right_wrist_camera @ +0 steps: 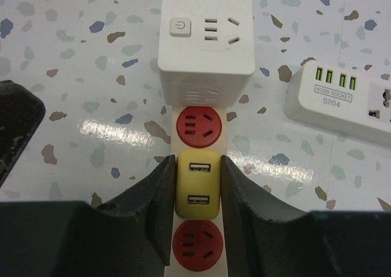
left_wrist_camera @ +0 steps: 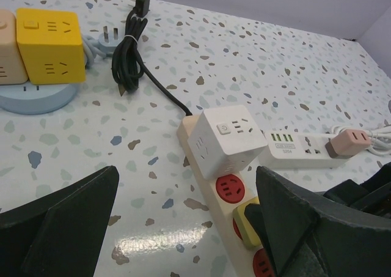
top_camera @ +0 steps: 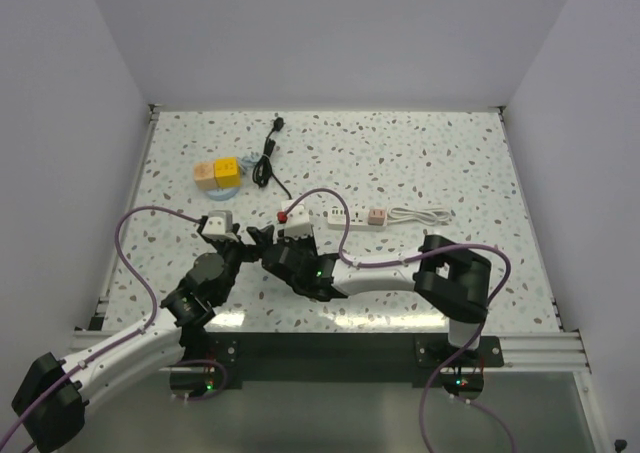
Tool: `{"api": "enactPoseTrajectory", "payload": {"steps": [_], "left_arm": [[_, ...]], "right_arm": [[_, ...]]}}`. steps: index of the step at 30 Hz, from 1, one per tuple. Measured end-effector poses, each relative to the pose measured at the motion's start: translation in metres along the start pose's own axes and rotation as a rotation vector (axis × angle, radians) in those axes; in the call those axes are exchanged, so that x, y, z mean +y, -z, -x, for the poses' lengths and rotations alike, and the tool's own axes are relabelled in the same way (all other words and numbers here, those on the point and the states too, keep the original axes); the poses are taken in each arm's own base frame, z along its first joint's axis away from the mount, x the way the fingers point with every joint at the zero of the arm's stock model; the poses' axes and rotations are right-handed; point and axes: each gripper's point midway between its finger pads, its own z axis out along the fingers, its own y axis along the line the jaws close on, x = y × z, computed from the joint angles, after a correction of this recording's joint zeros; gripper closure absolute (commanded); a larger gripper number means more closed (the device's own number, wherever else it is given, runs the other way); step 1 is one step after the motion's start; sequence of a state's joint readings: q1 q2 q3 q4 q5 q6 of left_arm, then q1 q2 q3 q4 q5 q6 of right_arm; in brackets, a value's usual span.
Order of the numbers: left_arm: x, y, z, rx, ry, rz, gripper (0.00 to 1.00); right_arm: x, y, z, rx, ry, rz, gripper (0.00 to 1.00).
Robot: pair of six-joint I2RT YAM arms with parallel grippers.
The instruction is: Insert the plug
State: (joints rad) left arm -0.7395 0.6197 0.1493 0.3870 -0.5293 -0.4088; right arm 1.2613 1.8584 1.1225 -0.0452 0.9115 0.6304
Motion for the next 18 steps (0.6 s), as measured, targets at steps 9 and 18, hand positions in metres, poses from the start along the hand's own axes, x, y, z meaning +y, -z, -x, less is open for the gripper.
{"api": "enactPoseTrajectory", "payload": {"steps": [9, 18], "left_arm": [[0.0015, 0.0002, -0.0018, 0.006, -0.005, 0.006, 0.0], [0.0024, 0.0002, -0.0015, 0.005, -0.005, 0.011, 0.0]], "right_arm": [[0.0064, -0.0022, -0.0033, -0.032, 0.015, -0.017, 1.0], [0.0068, -0.002, -0.0098, -0.041, -0.003, -0.016, 1.0]]}}
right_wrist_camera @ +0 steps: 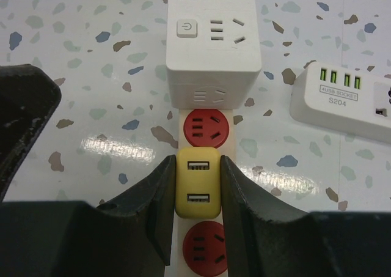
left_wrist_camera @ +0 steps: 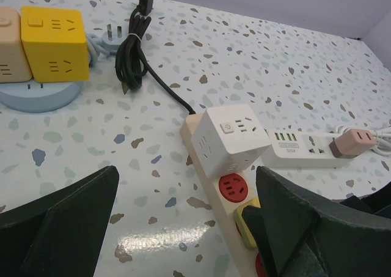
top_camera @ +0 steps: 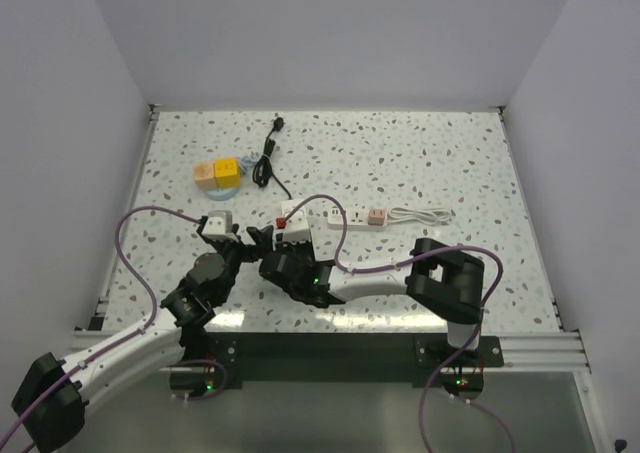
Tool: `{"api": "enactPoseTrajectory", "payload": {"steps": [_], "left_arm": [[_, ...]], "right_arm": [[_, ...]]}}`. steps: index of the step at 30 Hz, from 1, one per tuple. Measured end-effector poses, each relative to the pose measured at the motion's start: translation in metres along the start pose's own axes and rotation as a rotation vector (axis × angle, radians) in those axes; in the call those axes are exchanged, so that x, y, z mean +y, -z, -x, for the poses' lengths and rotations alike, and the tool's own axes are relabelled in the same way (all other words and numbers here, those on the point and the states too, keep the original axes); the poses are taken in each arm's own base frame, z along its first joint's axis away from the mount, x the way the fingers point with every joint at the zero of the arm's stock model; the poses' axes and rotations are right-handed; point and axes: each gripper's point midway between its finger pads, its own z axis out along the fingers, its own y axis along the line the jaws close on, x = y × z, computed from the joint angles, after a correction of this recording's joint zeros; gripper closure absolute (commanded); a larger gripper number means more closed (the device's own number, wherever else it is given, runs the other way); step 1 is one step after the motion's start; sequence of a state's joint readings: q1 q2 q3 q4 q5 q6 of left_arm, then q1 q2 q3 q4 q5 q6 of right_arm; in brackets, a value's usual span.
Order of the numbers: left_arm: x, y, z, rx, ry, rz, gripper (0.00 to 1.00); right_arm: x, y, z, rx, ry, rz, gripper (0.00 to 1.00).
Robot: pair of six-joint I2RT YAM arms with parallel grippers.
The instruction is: Insert the plug
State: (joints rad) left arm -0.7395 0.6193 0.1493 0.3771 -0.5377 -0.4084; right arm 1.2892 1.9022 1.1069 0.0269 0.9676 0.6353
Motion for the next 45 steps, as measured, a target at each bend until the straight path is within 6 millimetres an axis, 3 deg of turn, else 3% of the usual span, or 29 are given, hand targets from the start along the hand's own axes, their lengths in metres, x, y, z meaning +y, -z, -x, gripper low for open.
{"api": "enactPoseTrajectory", "payload": {"steps": [45], "left_arm": [[-0.001, 0.002, 0.006, -0.019, 0.012, -0.006, 0.0]], "right_arm": [[-0.003, 0.0, -0.026, -0.104, -0.19, -0.055, 1.0]]}}
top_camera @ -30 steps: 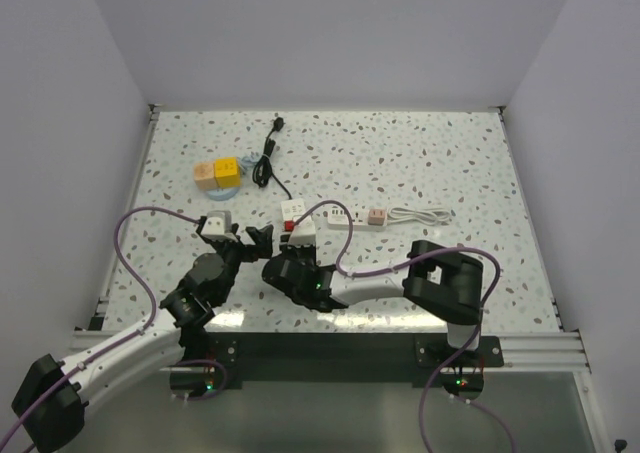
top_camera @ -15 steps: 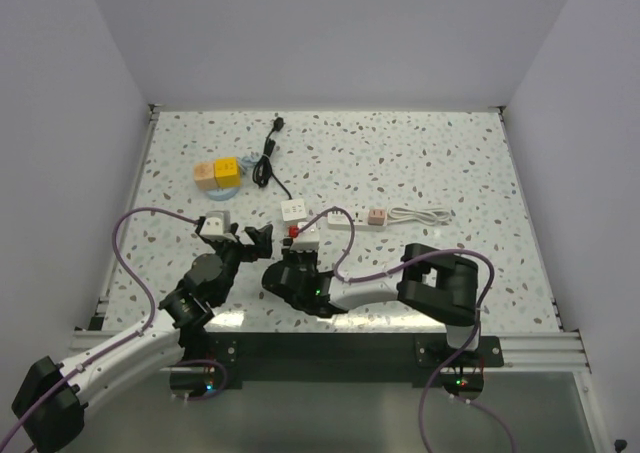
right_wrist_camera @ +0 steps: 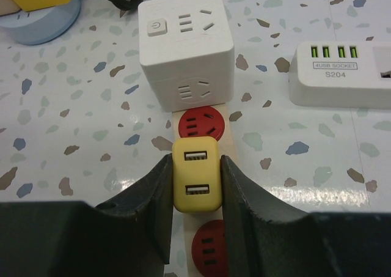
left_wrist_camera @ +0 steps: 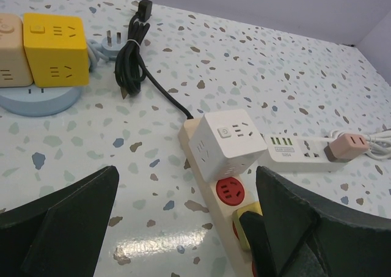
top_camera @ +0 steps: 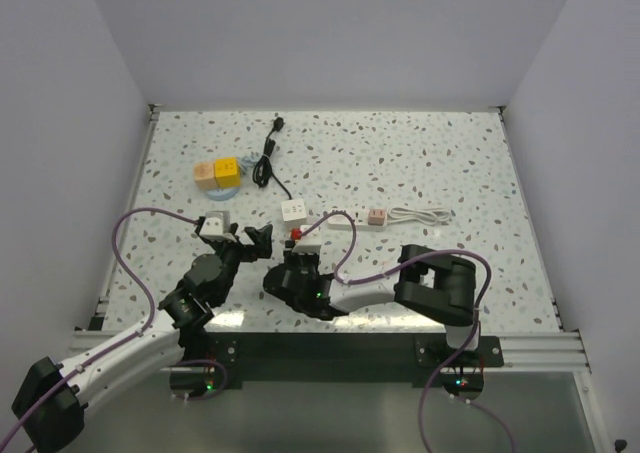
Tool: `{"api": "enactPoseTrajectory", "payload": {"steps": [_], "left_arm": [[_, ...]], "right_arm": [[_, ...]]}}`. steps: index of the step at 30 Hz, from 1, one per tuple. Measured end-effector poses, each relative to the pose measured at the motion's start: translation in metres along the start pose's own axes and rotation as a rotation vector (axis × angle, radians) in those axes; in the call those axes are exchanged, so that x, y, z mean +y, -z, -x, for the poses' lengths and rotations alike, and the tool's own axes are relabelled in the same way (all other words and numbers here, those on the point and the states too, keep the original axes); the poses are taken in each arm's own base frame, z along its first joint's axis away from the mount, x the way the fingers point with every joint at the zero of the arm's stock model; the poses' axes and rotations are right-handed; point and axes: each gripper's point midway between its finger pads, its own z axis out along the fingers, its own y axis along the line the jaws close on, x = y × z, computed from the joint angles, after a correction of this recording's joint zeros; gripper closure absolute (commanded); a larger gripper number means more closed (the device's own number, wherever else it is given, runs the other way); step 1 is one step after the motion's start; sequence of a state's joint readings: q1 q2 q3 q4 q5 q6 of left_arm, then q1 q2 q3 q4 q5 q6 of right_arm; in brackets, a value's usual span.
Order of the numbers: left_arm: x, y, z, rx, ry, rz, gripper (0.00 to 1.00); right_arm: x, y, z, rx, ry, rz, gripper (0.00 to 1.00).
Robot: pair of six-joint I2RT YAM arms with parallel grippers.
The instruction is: Insert the plug
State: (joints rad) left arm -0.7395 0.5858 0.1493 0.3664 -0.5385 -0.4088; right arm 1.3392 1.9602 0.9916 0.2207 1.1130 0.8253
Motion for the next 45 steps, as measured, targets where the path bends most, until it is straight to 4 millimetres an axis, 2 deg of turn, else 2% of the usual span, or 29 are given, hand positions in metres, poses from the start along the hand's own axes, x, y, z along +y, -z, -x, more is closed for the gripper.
{"api": "enactPoseTrajectory", "payload": {"steps": [14, 21, 38, 41, 45], "left_arm": [[0.002, 0.001, -0.004, 0.016, -0.01, 0.007, 0.0], [0.003, 0.001, -0.006, 0.021, -0.014, 0.01, 0.0], [0.008, 0.0, -0.01, 0.033, -0.027, 0.035, 0.0], [0.008, 0.0, -0.01, 0.033, -0.028, 0.037, 0.0], [0.009, 0.0, -0.01, 0.033, -0.028, 0.038, 0.0]], "right_arm": [[-0.001, -0.011, 0.008, 0.037, 0.152, 0.009, 1.0], [0.007, -0.017, 0.015, 0.069, 0.234, 0.059, 1.0], [0.014, -0.038, 0.028, 0.061, 0.229, 0.08, 1.0], [0.015, -0.04, 0.03, 0.069, 0.222, 0.091, 0.83], [0.012, -0.04, 0.033, 0.085, 0.208, 0.112, 0.71]]}}
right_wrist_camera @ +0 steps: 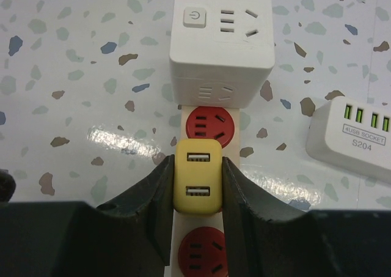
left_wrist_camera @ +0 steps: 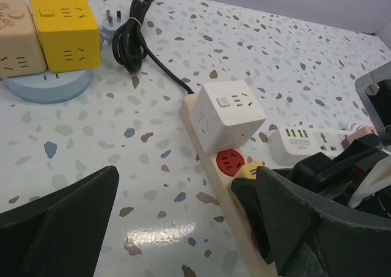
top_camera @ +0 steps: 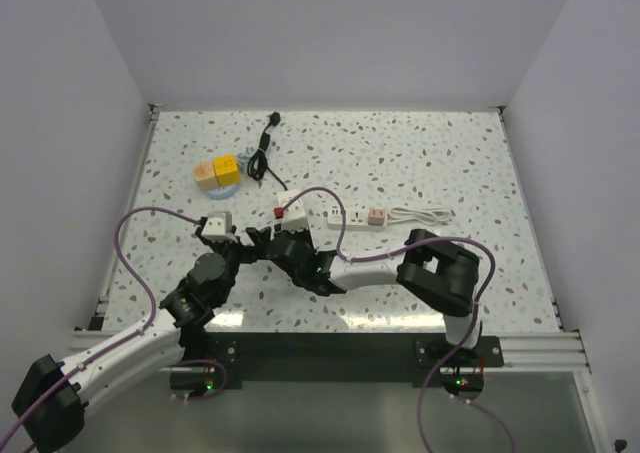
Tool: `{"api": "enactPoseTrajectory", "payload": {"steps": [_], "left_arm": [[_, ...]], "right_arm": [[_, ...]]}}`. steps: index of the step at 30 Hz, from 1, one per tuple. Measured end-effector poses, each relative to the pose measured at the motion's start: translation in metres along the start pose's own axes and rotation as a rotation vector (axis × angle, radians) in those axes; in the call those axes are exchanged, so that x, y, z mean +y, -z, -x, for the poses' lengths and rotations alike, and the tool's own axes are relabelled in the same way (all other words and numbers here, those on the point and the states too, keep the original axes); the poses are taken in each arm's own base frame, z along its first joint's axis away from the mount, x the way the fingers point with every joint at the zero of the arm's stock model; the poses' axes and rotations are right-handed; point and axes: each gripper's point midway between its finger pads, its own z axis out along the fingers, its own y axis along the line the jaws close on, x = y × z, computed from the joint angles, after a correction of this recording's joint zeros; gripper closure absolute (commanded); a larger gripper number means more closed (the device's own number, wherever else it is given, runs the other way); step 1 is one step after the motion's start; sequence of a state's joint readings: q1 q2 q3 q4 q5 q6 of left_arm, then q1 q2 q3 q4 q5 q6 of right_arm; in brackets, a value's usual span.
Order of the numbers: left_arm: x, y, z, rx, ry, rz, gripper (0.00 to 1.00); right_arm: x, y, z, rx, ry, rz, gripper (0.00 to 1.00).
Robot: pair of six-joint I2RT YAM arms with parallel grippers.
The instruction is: Insert the plug
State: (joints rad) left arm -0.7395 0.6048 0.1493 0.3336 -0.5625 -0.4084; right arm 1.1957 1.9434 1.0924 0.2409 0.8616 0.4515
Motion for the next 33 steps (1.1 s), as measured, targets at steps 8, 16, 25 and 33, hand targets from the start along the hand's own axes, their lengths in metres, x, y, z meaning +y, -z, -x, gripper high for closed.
{"api": "enactPoseTrajectory", "payload": {"steps": [8, 16, 25, 33], "left_arm": [[0.0, 0.0, 0.0, 0.0, 0.0, 0.0, 0.0], [0.0, 0.0, 0.0, 0.0, 0.0, 0.002, 0.0], [0.002, 0.0, 0.0, -0.003, -0.001, 0.012, 0.0], [0.005, -0.001, -0.002, 0.004, -0.011, 0.029, 0.0]], "right_arm": [[-0.002, -0.002, -0.004, 0.038, 0.007, 0.043, 0.56], [-0.005, -0.009, -0.017, 0.087, 0.03, 0.069, 0.5], [-0.022, 0.009, -0.015, 0.086, 0.037, 0.096, 0.38], [-0.029, 0.044, 0.008, 0.05, -0.004, 0.231, 0.24]]}}
